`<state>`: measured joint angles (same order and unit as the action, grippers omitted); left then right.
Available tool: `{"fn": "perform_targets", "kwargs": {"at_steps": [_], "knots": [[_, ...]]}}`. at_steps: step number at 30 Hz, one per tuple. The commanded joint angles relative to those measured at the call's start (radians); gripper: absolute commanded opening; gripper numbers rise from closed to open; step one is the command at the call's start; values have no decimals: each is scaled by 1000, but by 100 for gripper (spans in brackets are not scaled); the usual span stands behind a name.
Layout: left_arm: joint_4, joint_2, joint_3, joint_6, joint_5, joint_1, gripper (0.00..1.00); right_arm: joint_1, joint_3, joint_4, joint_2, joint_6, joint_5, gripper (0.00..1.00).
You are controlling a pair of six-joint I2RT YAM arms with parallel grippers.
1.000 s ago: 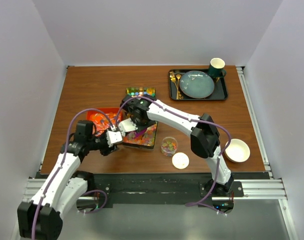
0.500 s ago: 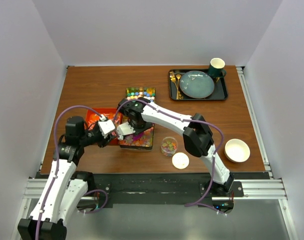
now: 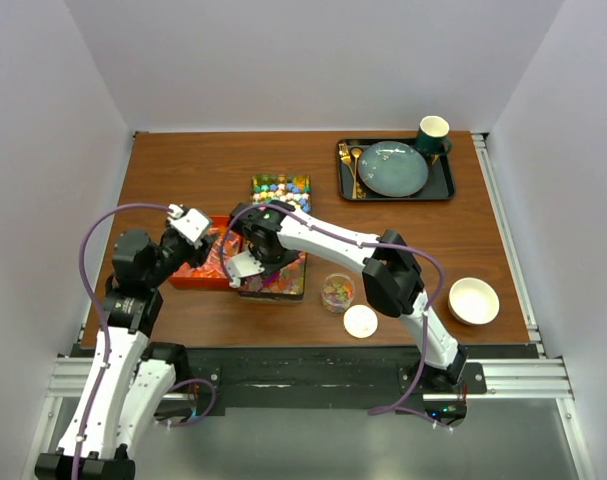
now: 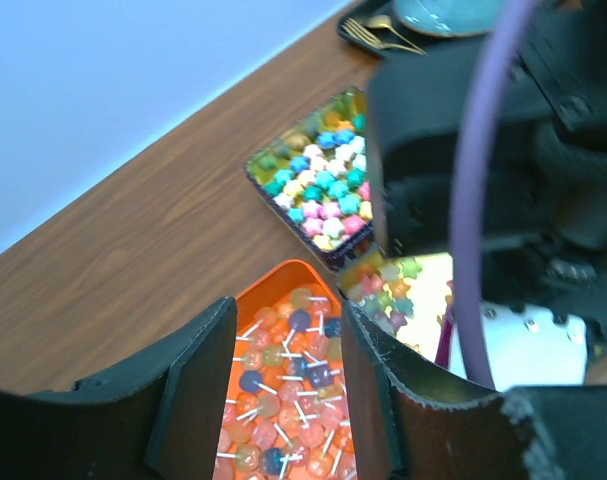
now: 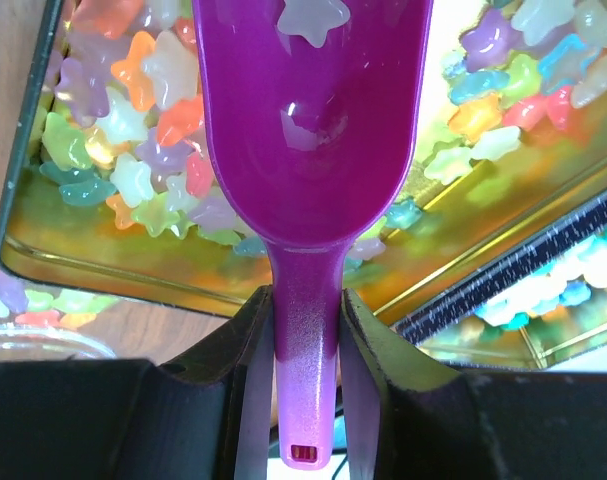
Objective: Pack the candies
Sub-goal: Scoop the fake candies from the storage box.
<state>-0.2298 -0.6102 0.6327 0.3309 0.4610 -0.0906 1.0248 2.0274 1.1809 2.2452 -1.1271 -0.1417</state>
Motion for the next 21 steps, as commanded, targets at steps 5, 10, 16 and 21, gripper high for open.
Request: {"fn": "perform_targets", "kwargs": {"at_steps": [5,10,16,21], "knots": [[133,-42,93,-190,-125,9,52,1,16,-43,51,6,132,0],[129,-49,113,-187,-188,9,53,-25,-15,-44,48,-5,218,0],[112,-49,128,-181,-226,9,54,-72,-52,-63,28,-37,349,0],[104,-74,139,-182,-246,9,54,-97,-102,-76,-15,-82,441,0]]}}
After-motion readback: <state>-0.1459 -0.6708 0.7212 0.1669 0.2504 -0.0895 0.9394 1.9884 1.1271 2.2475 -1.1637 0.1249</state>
